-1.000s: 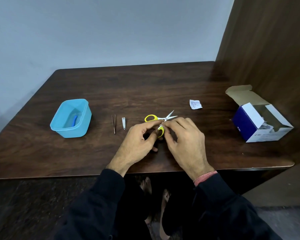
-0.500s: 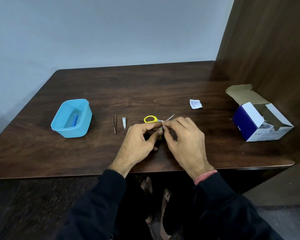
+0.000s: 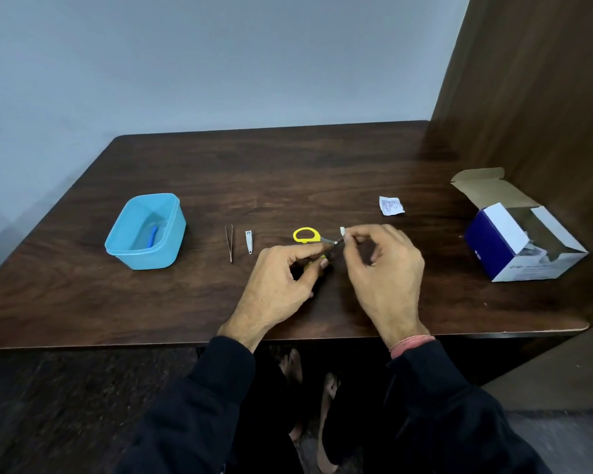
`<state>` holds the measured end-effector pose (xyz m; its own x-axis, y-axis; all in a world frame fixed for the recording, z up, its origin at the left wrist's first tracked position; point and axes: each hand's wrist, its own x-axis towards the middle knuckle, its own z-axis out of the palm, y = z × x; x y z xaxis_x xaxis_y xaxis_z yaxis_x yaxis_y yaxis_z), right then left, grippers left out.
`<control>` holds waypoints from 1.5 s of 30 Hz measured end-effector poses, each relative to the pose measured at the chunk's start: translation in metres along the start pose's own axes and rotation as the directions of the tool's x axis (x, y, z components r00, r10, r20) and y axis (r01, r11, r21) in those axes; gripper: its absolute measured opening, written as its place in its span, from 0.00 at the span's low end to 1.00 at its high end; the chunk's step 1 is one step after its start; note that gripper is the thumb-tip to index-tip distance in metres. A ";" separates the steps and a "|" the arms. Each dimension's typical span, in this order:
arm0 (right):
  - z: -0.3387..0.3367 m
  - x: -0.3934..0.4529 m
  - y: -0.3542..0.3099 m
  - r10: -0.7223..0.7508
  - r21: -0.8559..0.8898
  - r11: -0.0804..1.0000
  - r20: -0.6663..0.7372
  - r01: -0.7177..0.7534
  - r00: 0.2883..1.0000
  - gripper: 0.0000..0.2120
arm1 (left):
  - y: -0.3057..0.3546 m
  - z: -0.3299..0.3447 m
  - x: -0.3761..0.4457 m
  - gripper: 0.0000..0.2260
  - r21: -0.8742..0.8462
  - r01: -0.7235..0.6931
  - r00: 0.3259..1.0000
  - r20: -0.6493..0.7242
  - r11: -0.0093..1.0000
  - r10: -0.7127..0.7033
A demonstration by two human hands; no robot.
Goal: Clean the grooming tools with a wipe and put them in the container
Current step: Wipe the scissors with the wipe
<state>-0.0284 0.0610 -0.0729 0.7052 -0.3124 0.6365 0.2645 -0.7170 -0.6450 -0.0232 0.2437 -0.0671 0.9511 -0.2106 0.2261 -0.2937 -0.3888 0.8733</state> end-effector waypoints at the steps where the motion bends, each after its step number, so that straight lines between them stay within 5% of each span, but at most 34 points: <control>1: 0.000 -0.002 -0.002 -0.023 -0.005 1.000 0.014 0.023 1.000 0.02 | 0.000 0.000 0.000 0.14 0.000 -0.002 1.000 0.002 1.000 0.002; 4: -0.001 -0.009 -0.007 -0.141 -0.040 0.989 0.093 0.145 0.986 0.01 | -0.001 -0.002 0.001 0.15 0.003 -0.004 1.000 0.009 1.000 0.004; 8: 0.000 -0.003 -0.001 -0.050 -0.037 0.998 0.021 0.051 0.999 0.03 | 0.001 -0.001 0.000 0.15 0.005 0.001 1.000 -0.002 1.000 -0.001; 12: 0.000 -0.010 -0.005 -0.166 -0.066 0.982 0.127 0.176 0.978 0.01 | 0.000 -0.003 0.001 0.15 -0.009 -0.011 1.000 0.019 1.000 0.011; 29: -0.001 -0.009 -0.001 -0.120 -0.137 0.982 0.085 0.131 0.989 0.03 | -0.002 -0.004 0.005 0.13 -0.136 0.133 0.991 0.045 0.982 -0.128; 33: -0.001 -0.014 -0.003 -0.198 -0.180 0.957 0.161 0.226 0.967 0.02 | -0.002 -0.007 0.004 0.15 -0.202 0.149 0.989 0.053 0.968 -0.141; 45: 0.002 -0.006 0.003 -0.027 -0.153 0.987 0.080 0.039 0.996 0.04 | 0.000 -0.004 0.004 0.16 -0.203 0.146 0.989 0.036 0.968 -0.142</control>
<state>-0.0307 0.0622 -0.0793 0.7484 -0.2416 0.6177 0.1884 -0.8155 -0.5472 -0.0193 0.2465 -0.0640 0.9790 -0.1852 0.0846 -0.1261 -0.2249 0.9662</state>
